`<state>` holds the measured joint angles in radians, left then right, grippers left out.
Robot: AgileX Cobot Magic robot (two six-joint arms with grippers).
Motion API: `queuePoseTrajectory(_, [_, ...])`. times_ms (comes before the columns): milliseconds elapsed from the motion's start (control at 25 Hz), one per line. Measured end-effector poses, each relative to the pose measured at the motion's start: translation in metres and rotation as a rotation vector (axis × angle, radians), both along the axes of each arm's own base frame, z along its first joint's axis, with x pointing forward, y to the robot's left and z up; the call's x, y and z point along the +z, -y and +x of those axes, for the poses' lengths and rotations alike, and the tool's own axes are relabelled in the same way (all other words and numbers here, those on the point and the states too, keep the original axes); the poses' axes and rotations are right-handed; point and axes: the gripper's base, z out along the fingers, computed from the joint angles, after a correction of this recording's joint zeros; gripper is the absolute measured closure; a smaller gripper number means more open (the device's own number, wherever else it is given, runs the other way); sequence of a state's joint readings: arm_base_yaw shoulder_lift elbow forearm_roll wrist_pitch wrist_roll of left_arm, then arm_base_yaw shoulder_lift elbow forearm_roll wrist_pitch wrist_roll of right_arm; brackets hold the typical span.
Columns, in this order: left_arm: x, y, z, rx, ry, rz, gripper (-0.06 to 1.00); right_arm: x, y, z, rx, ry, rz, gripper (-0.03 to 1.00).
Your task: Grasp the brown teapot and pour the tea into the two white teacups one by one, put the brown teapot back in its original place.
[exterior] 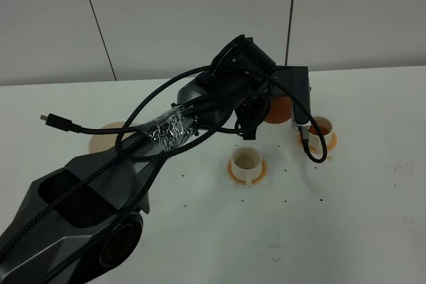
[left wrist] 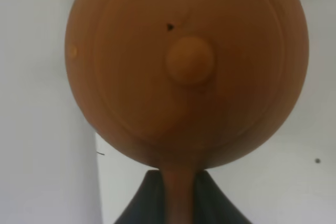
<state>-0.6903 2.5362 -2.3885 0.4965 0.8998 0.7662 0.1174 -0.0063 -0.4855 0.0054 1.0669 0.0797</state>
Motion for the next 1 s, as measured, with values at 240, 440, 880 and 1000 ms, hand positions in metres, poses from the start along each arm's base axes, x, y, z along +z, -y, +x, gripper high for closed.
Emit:
queuePoseTrajectory(240, [0.003, -0.002, -0.005, 0.053, -0.052, -0.021, 0.77, 0.000, 0.000, 0.000, 0.000, 0.000, 0.000, 0.73])
queuePoseTrajectory(440, [0.033, -0.009, -0.012, 0.076, -0.046, -0.035, 0.77, 0.000, 0.000, 0.000, 0.000, 0.000, 0.000, 0.73])
queuePoseTrajectory(880, [0.068, -0.051, -0.015, 0.181, -0.272, -0.177, 0.77, 0.000, 0.000, 0.000, 0.000, 0.000, 0.001, 0.73])
queuePoseTrajectory(1000, [0.075, -0.055, -0.015, 0.178, -0.284, -0.214, 0.77, 0.000, 0.000, 0.000, 0.000, 0.000, 0.001, 0.73])
